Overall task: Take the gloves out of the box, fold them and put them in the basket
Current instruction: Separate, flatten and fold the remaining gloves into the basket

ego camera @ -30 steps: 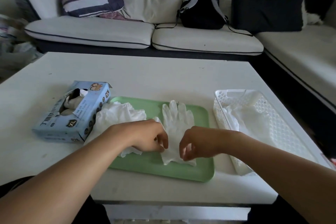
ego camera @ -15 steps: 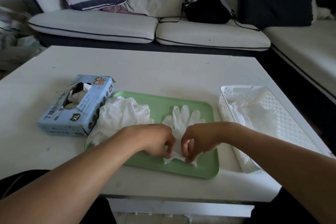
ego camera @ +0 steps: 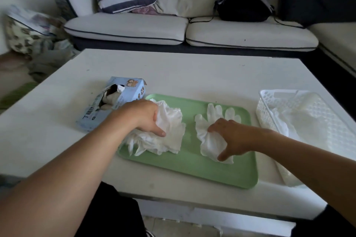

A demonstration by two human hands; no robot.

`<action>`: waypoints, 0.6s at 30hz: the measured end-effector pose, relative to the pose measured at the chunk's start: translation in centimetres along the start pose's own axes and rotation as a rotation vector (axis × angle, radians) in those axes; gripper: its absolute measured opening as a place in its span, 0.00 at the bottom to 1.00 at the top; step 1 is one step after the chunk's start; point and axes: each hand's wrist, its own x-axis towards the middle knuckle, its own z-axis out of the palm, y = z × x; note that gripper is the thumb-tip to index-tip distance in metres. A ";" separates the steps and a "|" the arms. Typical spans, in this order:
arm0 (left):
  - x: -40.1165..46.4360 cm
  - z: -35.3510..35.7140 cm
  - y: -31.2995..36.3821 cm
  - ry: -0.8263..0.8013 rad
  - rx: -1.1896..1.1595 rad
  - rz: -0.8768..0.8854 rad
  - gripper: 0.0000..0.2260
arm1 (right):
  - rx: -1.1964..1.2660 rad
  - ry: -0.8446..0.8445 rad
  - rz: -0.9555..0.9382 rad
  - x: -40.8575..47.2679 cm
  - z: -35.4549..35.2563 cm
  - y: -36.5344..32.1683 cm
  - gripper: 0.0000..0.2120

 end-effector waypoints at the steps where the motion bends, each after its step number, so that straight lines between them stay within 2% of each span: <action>1: 0.1 0.4 0.3 -0.003 0.031 0.016 0.27 | 0.018 -0.003 -0.001 0.0 -0.1 0.0 0.44; 3: 0.3 1.1 0.6 0.023 0.085 0.040 0.22 | 0.035 0.011 -0.022 -0.1 -0.4 -0.1 0.42; 6: 0.9 1.4 0.8 0.102 0.043 0.073 0.10 | 0.036 0.080 -0.089 -0.5 -1.0 -0.7 0.34; 9: 0.9 0.0 0.6 0.134 -0.075 0.105 0.16 | 0.087 0.143 -0.145 -0.6 -0.9 -1.1 0.28; 12: 0.0 -1.6 0.1 0.106 -0.196 0.151 0.22 | 0.101 0.127 -0.178 -0.5 -0.6 -1.2 0.26; 16: -0.5 -2.8 -0.5 0.187 -0.427 0.136 0.20 | 0.136 0.141 -0.195 -0.3 -0.7 -1.1 0.23; 18: -0.3 -2.9 -0.8 0.210 -0.434 0.093 0.21 | 0.156 0.152 -0.198 -0.3 -0.8 -1.1 0.22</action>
